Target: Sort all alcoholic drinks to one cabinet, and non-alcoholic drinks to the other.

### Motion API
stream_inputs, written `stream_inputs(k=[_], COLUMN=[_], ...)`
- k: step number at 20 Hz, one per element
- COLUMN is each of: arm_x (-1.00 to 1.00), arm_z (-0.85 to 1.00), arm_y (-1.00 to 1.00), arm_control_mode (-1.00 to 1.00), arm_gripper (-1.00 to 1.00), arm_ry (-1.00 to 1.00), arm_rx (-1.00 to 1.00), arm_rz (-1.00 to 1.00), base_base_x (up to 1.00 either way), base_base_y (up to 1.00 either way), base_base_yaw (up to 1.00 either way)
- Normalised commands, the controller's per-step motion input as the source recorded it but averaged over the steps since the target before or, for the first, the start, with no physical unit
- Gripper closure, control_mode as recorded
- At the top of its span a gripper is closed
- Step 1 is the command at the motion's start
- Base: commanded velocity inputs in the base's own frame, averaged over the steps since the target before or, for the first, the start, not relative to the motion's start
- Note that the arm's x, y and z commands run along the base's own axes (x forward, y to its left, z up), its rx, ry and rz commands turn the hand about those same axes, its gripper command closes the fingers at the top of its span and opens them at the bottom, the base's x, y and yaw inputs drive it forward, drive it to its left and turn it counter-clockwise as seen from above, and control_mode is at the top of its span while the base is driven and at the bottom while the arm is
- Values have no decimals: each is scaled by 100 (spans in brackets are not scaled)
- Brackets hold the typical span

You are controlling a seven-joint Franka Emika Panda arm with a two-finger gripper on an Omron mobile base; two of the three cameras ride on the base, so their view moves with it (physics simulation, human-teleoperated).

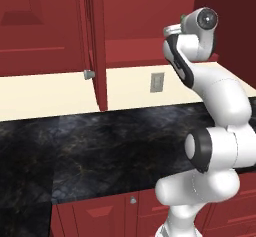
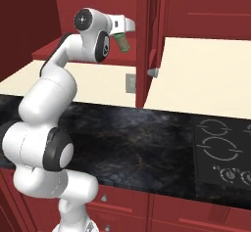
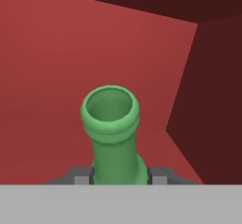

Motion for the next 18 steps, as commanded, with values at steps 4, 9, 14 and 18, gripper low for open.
stream_inputs(k=[4,9,14,18], arm_x=[8,3,8,16], arm_z=[0,0,0,-2], arm_y=[-2,-6,-4,-1], arm_control_mode=[-100,-100,-100,-100], arm_gripper=[100,100,100,100], arm_ry=[0,4,2,0], arm_rx=[0,0,0,0], arm_rz=[0,0,0,0], base_base_x=[0,0,0,0], base_base_y=[0,0,0,0], base_base_yaw=[0,0,0,0])
